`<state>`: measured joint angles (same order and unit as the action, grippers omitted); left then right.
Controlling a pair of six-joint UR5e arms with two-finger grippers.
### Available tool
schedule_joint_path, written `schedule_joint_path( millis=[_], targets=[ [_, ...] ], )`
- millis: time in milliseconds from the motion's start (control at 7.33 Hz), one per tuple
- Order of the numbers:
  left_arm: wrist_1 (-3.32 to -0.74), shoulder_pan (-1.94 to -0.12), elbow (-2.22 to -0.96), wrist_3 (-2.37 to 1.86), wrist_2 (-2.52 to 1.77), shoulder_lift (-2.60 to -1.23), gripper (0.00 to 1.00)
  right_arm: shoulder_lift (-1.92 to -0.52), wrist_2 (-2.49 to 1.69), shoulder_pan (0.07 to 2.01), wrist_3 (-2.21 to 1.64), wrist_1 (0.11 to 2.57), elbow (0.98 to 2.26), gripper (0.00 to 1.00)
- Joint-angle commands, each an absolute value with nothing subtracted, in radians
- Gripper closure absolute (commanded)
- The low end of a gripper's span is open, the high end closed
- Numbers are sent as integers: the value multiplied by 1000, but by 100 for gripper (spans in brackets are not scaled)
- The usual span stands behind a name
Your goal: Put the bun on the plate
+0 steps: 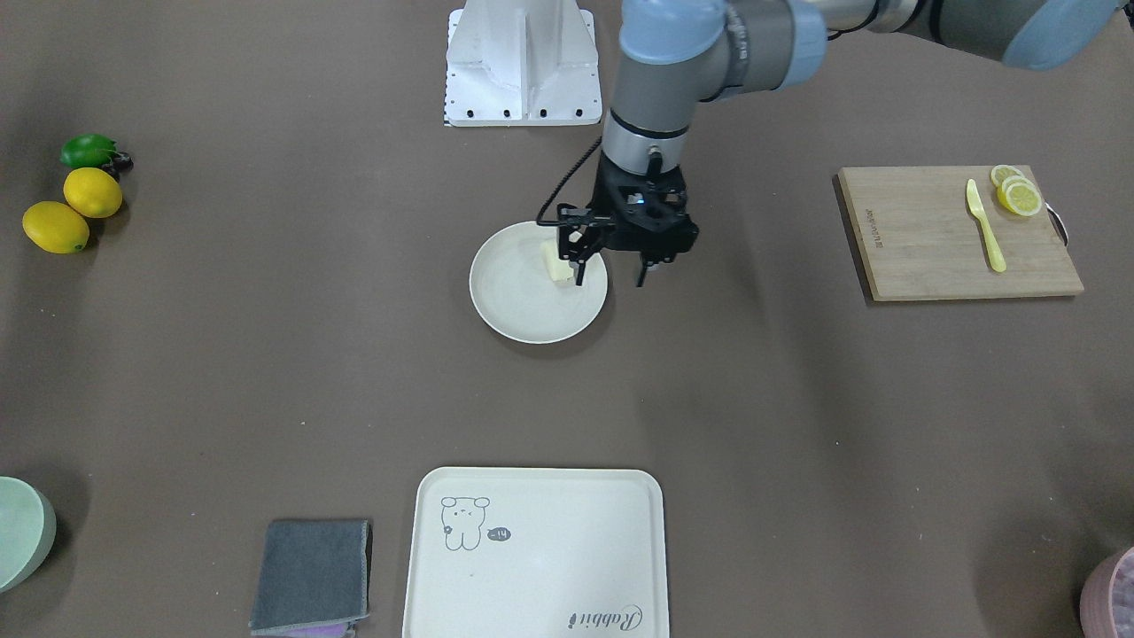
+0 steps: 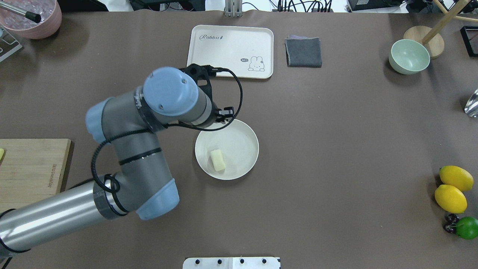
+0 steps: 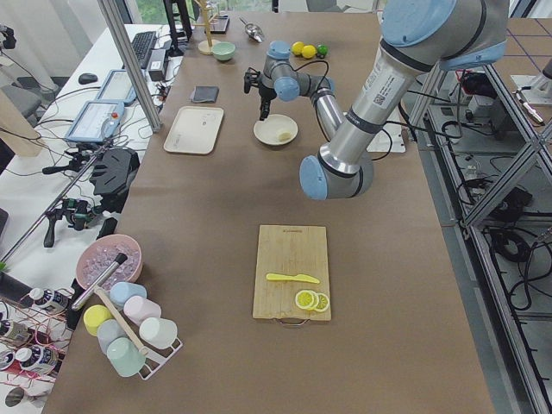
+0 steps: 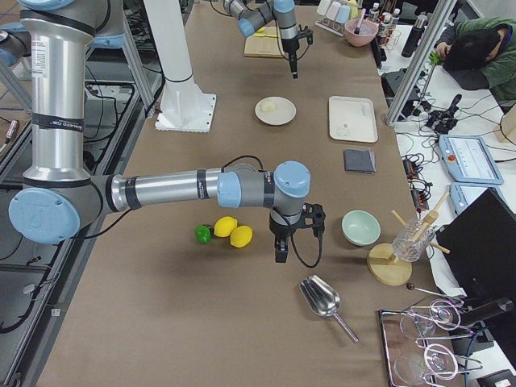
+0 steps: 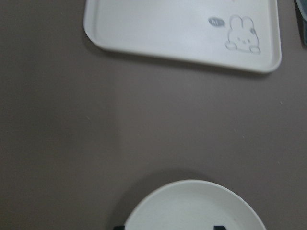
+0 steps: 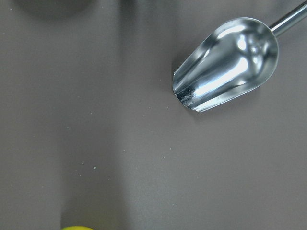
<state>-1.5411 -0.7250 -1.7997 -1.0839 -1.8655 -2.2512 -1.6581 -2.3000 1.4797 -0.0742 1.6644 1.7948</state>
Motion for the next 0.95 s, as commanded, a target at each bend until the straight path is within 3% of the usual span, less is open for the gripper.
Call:
schedule_joint_path(
  millis=[0, 273, 545, 818],
  targets=[
    [-1503, -981, -1873, -766, -2056, -2107, 2, -1666, -2322, 1480, -72, 1664, 1795, 0],
    [-1496, -1250, -1861, -471, -2251, -1982, 2, -1667, -2325, 1496, -72, 1664, 1787, 0],
    [-1657, -1485, -1821, -198, -2382, -1783, 2, -1670, -2359, 1511, -69, 1664, 1769, 0],
    [-1681, -1581, -1735, -173, -2423, -1696, 2, -1667, -2361, 1526, -74, 1664, 1764, 0]
  ],
)
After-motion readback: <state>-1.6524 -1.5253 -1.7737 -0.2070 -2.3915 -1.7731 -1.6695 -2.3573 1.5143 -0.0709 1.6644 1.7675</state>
